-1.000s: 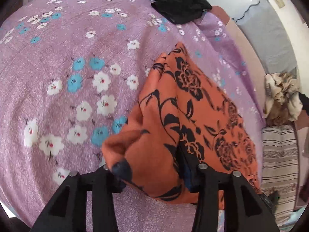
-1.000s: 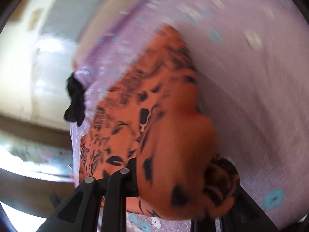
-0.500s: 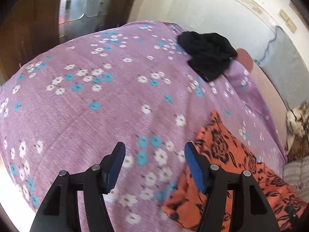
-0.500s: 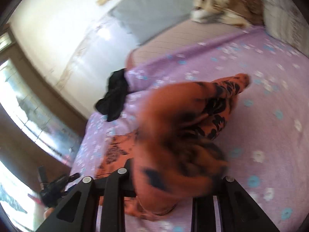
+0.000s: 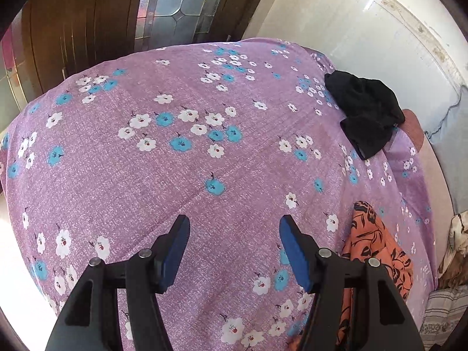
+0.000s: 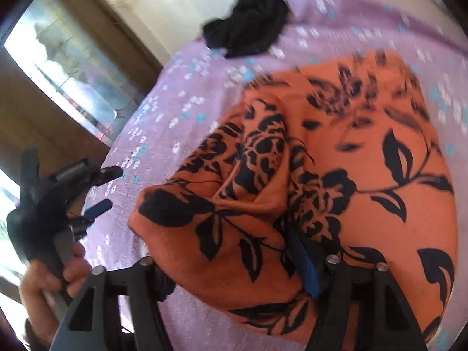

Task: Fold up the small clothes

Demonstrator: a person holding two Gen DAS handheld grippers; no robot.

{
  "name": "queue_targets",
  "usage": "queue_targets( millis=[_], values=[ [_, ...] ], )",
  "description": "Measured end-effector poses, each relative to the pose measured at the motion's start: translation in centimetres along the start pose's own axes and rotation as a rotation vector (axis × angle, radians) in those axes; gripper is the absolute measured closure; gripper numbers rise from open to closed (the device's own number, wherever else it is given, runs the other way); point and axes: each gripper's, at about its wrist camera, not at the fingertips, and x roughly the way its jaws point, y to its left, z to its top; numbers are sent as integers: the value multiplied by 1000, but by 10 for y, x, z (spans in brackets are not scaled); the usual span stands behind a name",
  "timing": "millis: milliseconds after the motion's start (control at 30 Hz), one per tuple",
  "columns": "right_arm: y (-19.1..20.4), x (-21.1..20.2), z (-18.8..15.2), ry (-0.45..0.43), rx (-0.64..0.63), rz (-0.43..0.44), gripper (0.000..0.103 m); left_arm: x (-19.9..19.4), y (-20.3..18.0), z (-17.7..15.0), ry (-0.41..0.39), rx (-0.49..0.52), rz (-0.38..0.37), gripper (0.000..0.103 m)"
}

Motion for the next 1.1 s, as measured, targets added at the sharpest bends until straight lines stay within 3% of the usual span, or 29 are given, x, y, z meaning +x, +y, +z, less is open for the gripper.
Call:
queue_targets(
  millis=[167, 267, 367, 500, 567, 633, 700, 733, 800, 833, 900, 967, 1100],
  values=[
    [-24, -32, 1, 27, 56, 222, 21, -5, -24, -3, -3, 70, -87, 39],
    [-53, -67, -8, -15, 104, 316, 21, -12, -41, -9, -24, 123, -157, 39],
    [-89, -106, -23, -93, 157, 295, 21, -27, -62, -16, -53, 191, -277, 38],
    [-106, -121, -30, -165, 231, 280, 24, -46, -102, -44, -36, 354, -461, 31],
    [-120, -115, -31, -164, 279, 301, 30, -53, -123, -61, -30, 454, -489, 31],
    [-126, -104, -33, -133, 301, 308, 32, -54, -139, -78, -20, 540, -472, 29],
    [-129, -96, -43, -117, 298, 311, 38, -42, -149, -91, 20, 609, -390, 28],
    [-134, -91, -46, -118, 300, 316, 43, -31, -152, -97, 46, 639, -326, 28],
    [-137, -86, -57, -117, 316, 304, 55, 0, -152, -106, 118, 689, -130, 28],
    [-141, -83, -59, -113, 322, 293, 70, 15, -147, -107, 158, 687, -56, 25],
    [-148, -79, -62, -97, 332, 298, 81, 26, -132, -100, 210, 607, -88, 17],
    [-152, -74, -62, -91, 345, 296, 91, 28, -130, -99, 209, 602, -81, 11],
    [-147, -70, -66, -113, 292, 259, 92, 23, -136, -111, 123, 678, -21, 7]
  ],
)
